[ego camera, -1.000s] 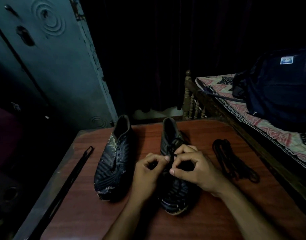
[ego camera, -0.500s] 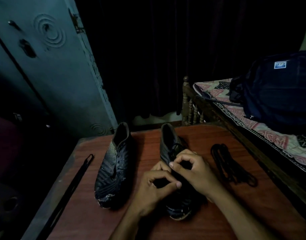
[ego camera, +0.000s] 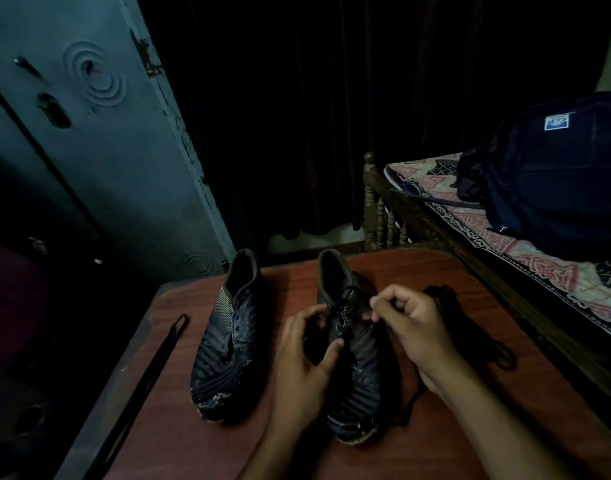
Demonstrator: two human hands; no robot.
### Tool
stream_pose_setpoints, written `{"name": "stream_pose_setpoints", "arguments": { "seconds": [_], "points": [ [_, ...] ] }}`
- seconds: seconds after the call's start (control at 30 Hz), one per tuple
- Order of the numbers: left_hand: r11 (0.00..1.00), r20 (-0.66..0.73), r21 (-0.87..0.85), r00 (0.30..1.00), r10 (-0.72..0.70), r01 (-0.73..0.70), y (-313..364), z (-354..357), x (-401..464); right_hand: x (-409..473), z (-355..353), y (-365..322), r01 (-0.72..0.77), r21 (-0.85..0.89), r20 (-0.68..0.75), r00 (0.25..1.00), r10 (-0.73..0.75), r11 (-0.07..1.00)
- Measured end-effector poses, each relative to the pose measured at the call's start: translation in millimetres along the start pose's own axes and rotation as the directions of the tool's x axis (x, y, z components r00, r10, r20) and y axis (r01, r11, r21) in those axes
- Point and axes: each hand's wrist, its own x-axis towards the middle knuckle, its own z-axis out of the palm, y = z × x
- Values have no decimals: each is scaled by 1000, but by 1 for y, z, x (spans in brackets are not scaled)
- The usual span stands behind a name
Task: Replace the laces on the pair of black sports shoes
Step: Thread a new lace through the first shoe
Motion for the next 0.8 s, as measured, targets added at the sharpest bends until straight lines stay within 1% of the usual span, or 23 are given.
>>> {"name": "stream_pose_setpoints", "arguments": {
  "seconds": [0.07, 0.1, 0.2, 0.27, 0.3, 0.37, 0.43, 0.5, 0.57, 0.63, 0.7, 0.73, 0.8],
  "points": [
    [997, 9, 79, 1000, 22, -22, -2, -1, 1, 4, -4, 3, -42, 39, -118, 992, 46, 998],
    [994, 13, 103, 999, 33, -34, -3, -2, 1, 5, -5, 4, -59, 26, -167, 984, 63, 998],
    [988, 33, 143, 998, 49, -53, 0, -1, -2, 7, -8, 7, -87, -90, -289, 956, 58, 992],
    [988, 41, 151, 999, 30, -36, 2, 2, -2, 7, -8, 8, -69, -219, -316, 949, -4, 973],
    [986, 40, 164, 999, 24, -30, 3, 3, -1, 7, -7, 8, -58, -284, -299, 954, -31, 957],
    [971, 40, 229, 998, 56, -63, 6, 2, 4, 4, -2, 10, -37, -386, -242, 968, -63, 922],
    [949, 45, 298, 995, 93, -102, 11, 0, 13, 2, 1, 13, -10, -437, -200, 976, -86, 899],
    [909, 29, 396, 991, 132, -132, 16, -1, 25, 2, 3, 14, -5, -443, -196, 976, -91, 896],
    [857, 16, 489, 984, 175, -160, 18, -1, 32, 2, 4, 15, 23, -487, -234, 960, -155, 873],
    [848, -2, 503, 981, 195, -167, 17, 2, 30, -1, 6, 14, 139, -540, -242, 919, -311, 830],
    [859, -48, 482, 974, 223, -173, 15, 8, 24, -4, 8, 12, 289, -575, -168, 874, -456, 765],
    [868, -68, 464, 970, 233, -176, 14, 9, 21, -5, 9, 13, 344, -574, -105, 869, -484, 743],
    [884, -78, 429, 967, 243, -188, 14, 13, 19, -5, 11, 17, 395, -549, 26, 889, -458, 736]
  ]
}}
